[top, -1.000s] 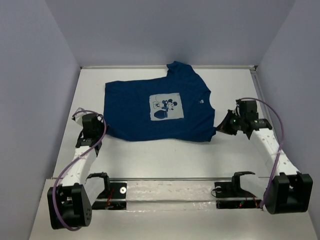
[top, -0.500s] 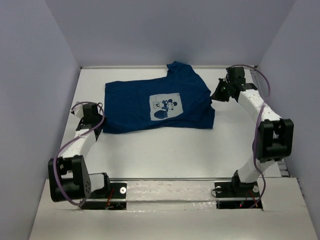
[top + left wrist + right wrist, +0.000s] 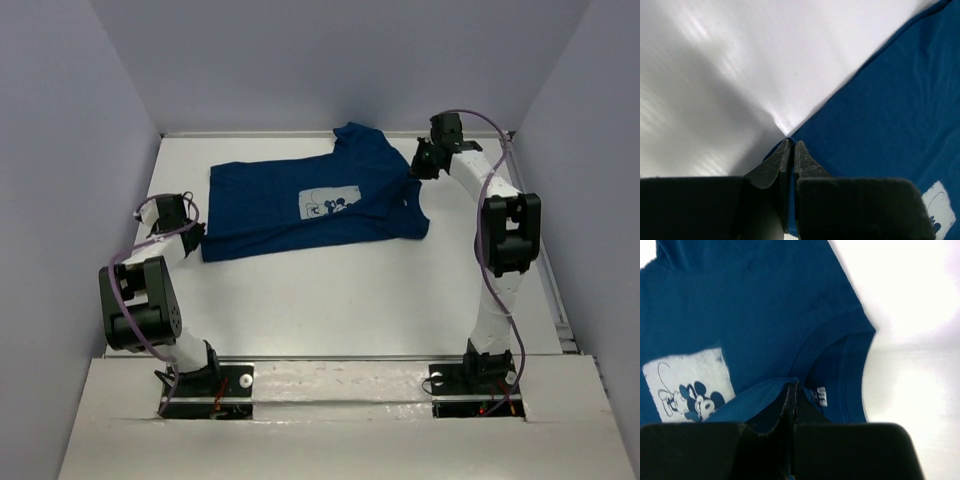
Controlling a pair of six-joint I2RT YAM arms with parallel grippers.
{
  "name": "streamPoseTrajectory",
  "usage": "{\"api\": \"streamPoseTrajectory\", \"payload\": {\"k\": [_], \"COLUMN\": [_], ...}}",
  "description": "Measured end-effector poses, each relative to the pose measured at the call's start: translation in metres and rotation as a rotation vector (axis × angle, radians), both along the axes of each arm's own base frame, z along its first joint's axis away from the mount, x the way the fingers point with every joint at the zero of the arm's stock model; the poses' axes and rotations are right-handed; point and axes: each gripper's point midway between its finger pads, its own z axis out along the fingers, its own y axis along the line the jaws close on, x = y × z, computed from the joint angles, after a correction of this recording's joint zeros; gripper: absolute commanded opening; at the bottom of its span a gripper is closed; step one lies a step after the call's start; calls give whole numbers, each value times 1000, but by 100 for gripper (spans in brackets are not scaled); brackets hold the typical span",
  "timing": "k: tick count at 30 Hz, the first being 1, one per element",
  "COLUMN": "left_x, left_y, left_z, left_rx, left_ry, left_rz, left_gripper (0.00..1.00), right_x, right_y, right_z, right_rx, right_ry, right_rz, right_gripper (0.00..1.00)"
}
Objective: Fold and stack the t-shirts
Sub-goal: Fold the tshirt
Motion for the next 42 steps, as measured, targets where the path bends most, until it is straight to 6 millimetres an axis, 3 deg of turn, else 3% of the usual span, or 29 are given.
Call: {"api": "streamPoseTrajectory", "payload": {"k": [3, 5, 7, 8, 10, 12, 14, 15, 16, 18, 19, 22, 23, 25, 26, 28, 32, 35, 40, 42], "left_x": [21, 30, 35, 37, 37, 40, 44, 45, 47, 53, 56, 68, 72, 75, 74, 68, 69, 79, 95, 106], "left_y": [1, 1, 1, 1, -1, -1, -2, -2, -2, -2, -4, -4, -4, -5, -6, -9, -20, -41, -97, -112], "left_z": [2, -3, -11, -16, -23, -18, -11, -7, -2, 10, 17, 44, 54, 67, 72, 76, 74, 62, 43, 36], "left_rx": [1, 3, 5, 9, 26, 39, 50, 55, 60, 65, 72, 91, 96, 110, 117, 130, 134, 119, 100, 94], "left_ry": [-21, -10, 8, 24, 48, 34, 17, 10, 0, -28, -41, -94, -114, -144, -152, -153, -137, -110, -68, -55], "left_rz": [-25, -45, -66, -75, -107, -118, -132, -136, -143, -152, -167, -184, -188, -203, -212, -231, -286, -356, -506, -546], "left_gripper": [0, 2, 11, 25, 34, 43, 42, 36, 27, 28, 29, 42, 51, 52, 52, 52, 50, 50, 50, 50], "right_x": [17, 27, 36, 39, 37, 33, 26, 19, 11, -8, -22, -67, -78, -92, -96, -99, -99, -104, -109, -111], "right_y": [1, 1, 1, 0, -1, -5, -7, -8, -9, -10, -11, -9, -8, -6, -5, -3, -1, -3, -4, -4], "right_z": [0, -1, 0, -4, -8, -12, -12, -11, -9, 1, 2, 21, 28, 35, 32, 25, -13, -40, -46, -47], "right_rx": [-4, -9, -16, -25, -34, -50, -59, -61, -62, -58, -46, -6, 6, 24, 29, 34, 35, 22, 17, 16], "right_ry": [-19, -27, -39, -39, -24, -12, -2, 4, 12, 4, -1, -6, -22, -44, -41, -23, 68, 145, 173, 177], "right_rz": [1, 2, 4, 4, 3, -1, -5, -7, -9, -7, -16, -6, -1, 6, 14, 26, 35, 29, 25, 25], "right_gripper": [5, 14, 35, 49, 60, 61, 59, 53, 31, 2, 0, 3, 19, 28, 36, 40, 40, 40, 38, 32]}}
